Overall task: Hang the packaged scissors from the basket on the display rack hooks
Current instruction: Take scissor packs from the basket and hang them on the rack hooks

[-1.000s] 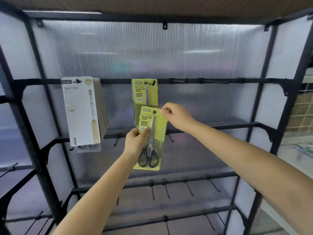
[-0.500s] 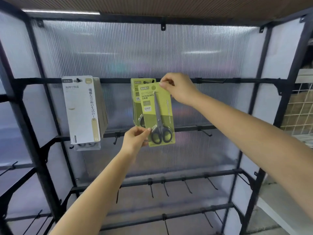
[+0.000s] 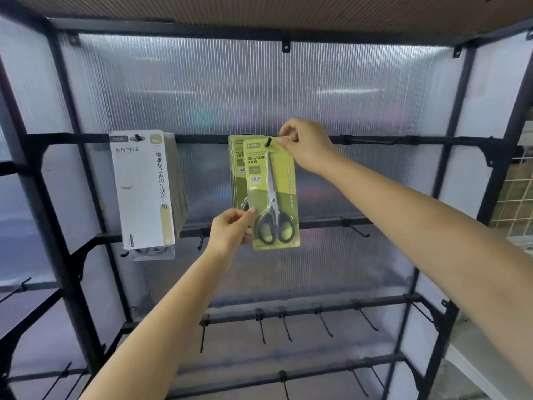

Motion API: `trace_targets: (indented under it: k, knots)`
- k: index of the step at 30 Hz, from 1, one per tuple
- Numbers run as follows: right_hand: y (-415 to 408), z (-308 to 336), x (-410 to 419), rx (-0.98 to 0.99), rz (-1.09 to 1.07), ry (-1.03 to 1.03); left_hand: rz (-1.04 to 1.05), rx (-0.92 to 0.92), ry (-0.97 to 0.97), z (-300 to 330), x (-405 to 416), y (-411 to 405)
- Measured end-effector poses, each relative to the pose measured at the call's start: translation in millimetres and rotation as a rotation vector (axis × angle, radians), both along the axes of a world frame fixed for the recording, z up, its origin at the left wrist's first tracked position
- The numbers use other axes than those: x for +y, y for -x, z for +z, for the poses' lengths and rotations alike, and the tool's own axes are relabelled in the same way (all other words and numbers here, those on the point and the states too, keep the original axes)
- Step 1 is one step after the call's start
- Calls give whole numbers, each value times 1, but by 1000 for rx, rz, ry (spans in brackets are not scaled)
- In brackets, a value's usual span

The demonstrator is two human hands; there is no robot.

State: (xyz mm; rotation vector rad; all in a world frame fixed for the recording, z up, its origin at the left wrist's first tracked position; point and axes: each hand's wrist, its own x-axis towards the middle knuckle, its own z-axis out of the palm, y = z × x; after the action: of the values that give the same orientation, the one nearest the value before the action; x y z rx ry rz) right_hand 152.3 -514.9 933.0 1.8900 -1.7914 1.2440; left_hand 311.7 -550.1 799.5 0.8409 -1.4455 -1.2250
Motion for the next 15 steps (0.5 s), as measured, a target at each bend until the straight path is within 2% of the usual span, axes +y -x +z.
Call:
trace_targets:
  k: [7,10,15]
  knots:
    - [-6,-8,-18,189,-102,72,89,37,-45,-1,-26,12]
    - [-3,-13,-24,351,-167,86,166,8,-32,-2,-46,16]
    - [0,-25,-33,551,-249,-161,284,-73,17,0,-67,20]
